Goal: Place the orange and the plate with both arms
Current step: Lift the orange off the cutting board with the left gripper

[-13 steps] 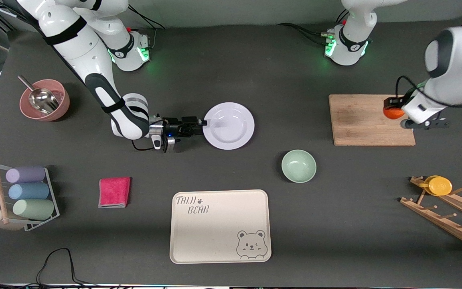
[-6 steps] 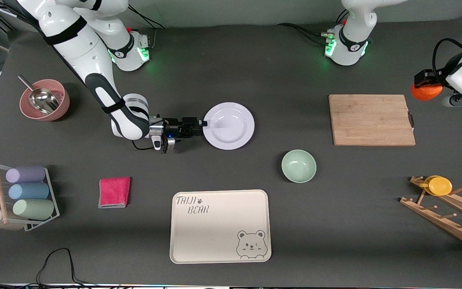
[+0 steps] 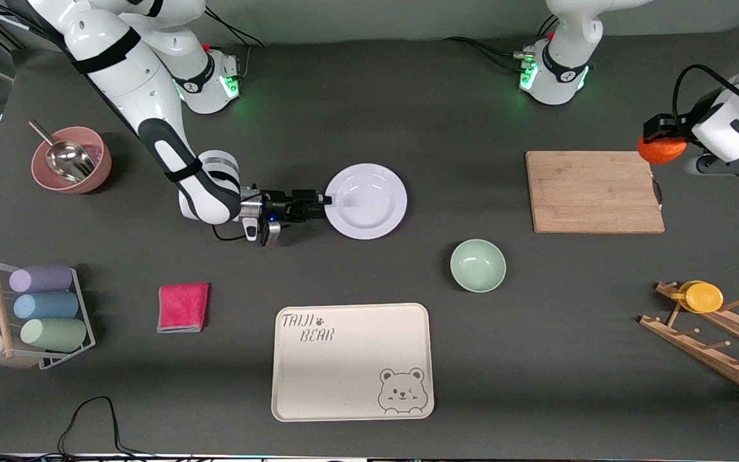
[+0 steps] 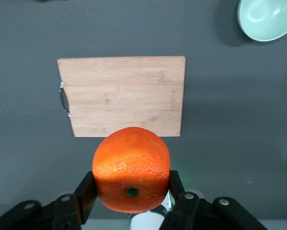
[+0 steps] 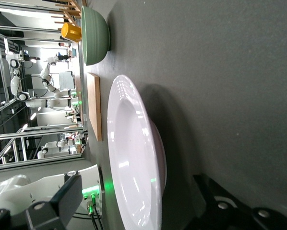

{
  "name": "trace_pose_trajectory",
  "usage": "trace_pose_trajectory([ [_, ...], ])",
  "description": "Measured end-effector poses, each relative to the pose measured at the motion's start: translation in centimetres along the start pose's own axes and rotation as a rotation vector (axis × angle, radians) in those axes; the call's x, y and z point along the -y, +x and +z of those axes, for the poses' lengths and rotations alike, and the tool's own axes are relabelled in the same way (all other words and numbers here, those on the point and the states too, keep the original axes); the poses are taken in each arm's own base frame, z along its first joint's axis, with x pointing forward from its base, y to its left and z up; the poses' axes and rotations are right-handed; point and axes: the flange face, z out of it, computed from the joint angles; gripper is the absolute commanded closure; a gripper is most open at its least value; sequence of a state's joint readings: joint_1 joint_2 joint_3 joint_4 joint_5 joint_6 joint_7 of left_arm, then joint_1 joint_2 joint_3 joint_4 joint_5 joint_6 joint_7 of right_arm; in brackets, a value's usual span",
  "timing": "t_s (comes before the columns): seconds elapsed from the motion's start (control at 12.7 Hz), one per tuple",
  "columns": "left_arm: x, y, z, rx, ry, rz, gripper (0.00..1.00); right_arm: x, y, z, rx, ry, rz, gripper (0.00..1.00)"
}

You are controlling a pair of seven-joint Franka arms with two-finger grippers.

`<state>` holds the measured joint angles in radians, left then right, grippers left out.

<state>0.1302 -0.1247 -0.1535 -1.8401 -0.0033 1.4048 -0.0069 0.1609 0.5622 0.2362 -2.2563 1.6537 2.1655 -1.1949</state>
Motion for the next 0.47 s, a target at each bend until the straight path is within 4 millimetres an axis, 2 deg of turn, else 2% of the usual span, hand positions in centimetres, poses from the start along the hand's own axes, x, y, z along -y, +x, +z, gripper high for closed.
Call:
trace_pose_trajectory([
  [0.16,-3.4,0.2,0.1,0.001,0.004,-0.014,1.0,0.5,-0.2,1.1,-0.007,0.001,0.005,0.0],
  [0.47,-14.5,-0.1,0.5,-0.014,-0.028,-0.101,1.0,0.9,-0.5,2.0,-0.002,0.002,0.005,0.0],
])
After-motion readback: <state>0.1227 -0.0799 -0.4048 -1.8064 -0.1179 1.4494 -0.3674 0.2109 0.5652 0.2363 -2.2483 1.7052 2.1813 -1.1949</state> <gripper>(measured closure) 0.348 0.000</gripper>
